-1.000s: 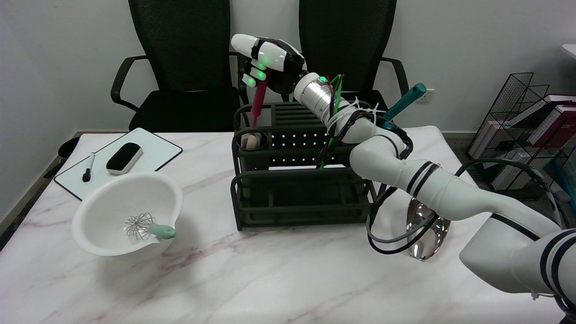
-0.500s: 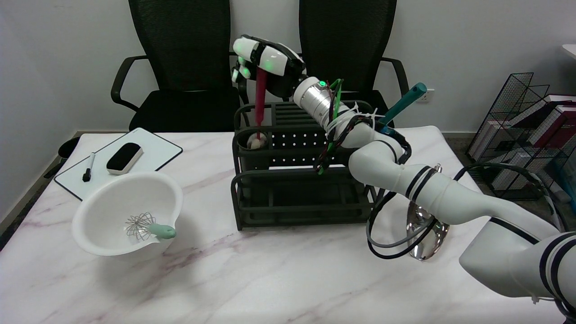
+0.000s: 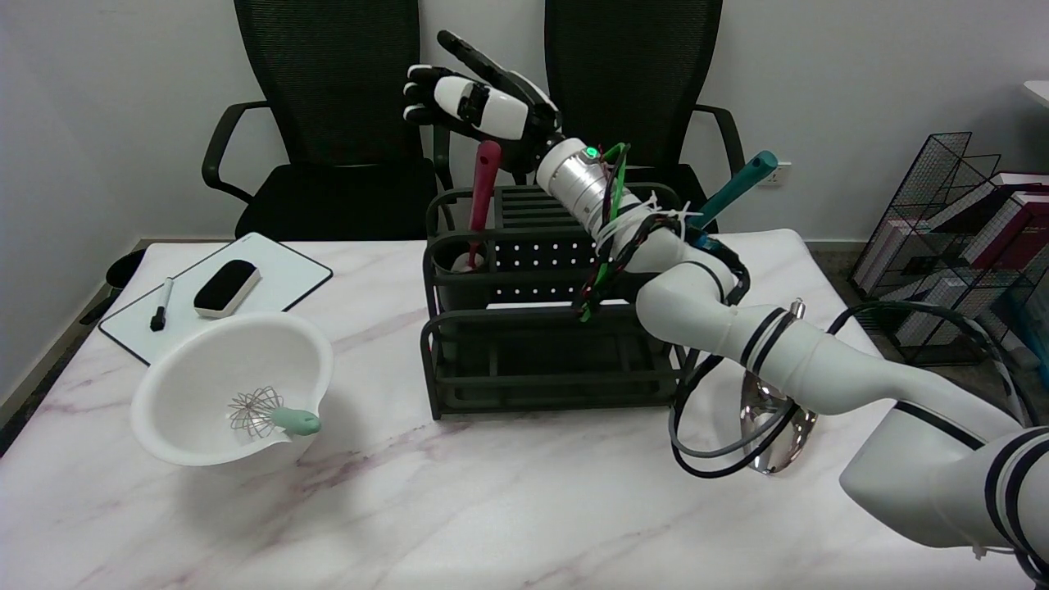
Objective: Place the pink sponge bottle brush into the kitchen storage rack.
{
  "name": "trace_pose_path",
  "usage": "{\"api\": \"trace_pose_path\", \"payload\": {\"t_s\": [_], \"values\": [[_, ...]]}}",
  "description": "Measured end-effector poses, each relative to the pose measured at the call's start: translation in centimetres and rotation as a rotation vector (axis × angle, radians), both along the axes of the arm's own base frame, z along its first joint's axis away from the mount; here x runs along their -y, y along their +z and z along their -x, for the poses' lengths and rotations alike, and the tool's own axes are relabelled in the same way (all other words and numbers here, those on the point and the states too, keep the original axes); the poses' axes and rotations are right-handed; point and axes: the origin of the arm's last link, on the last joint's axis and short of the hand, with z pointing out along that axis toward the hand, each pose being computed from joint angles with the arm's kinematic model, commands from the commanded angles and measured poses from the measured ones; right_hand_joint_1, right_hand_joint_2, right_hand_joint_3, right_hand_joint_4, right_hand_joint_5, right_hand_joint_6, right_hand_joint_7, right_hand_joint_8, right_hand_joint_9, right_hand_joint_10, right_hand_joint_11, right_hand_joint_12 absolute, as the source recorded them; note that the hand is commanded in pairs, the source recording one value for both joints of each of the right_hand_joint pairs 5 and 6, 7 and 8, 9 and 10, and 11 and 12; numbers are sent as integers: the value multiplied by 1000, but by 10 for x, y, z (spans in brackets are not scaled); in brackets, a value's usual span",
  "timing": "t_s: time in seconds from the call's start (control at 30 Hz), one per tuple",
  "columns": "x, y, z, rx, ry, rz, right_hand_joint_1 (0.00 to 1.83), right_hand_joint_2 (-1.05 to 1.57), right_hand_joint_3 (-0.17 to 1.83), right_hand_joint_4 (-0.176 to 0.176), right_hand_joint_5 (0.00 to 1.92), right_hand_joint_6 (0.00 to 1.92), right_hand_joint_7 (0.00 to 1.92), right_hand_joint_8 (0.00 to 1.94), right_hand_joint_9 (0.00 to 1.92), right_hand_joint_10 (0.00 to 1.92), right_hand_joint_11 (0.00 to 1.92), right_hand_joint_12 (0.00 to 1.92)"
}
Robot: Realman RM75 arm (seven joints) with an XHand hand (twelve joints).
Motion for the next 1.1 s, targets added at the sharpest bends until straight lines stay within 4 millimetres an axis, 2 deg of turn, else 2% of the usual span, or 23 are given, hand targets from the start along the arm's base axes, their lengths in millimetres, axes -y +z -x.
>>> {"api": "trace_pose_path", "payload": {"t_s": [0.2,0.23,0.3,0.37,0.53,0.67,0.77,0.83,0.9,1.1], "values": [[-6,4,-8,0,62,4,1230,528,1279,0,261,261,880,880,766,766,867,867],[-7,6,-10,-3,75,8,1217,532,1236,0,320,320,898,898,812,812,867,867],[-11,10,-14,-7,105,16,1160,528,1155,0,601,601,1023,1023,990,990,888,888],[-15,16,-17,-12,131,26,1119,553,1147,0,738,738,1110,1110,1128,1128,930,930],[-28,31,-20,-13,180,55,1121,582,1143,0,872,872,1193,1193,1236,1236,1024,1024],[-43,48,-12,-4,202,92,1111,611,1133,0,923,923,1219,1219,1268,1268,1050,1050],[-56,62,-5,7,216,124,1062,700,1077,0,969,969,1297,1297,1356,1356,1131,1131],[-66,71,1,15,227,147,1003,837,987,0,1058,1058,1434,1434,1463,1463,1216,1216],[-75,78,6,22,238,165,978,917,934,0,1136,1136,1478,1478,1521,1521,1272,1272],[-103,87,24,35,255,189,912,1121,807,0,1265,1265,1591,1591,1627,1627,1449,1449]]}}
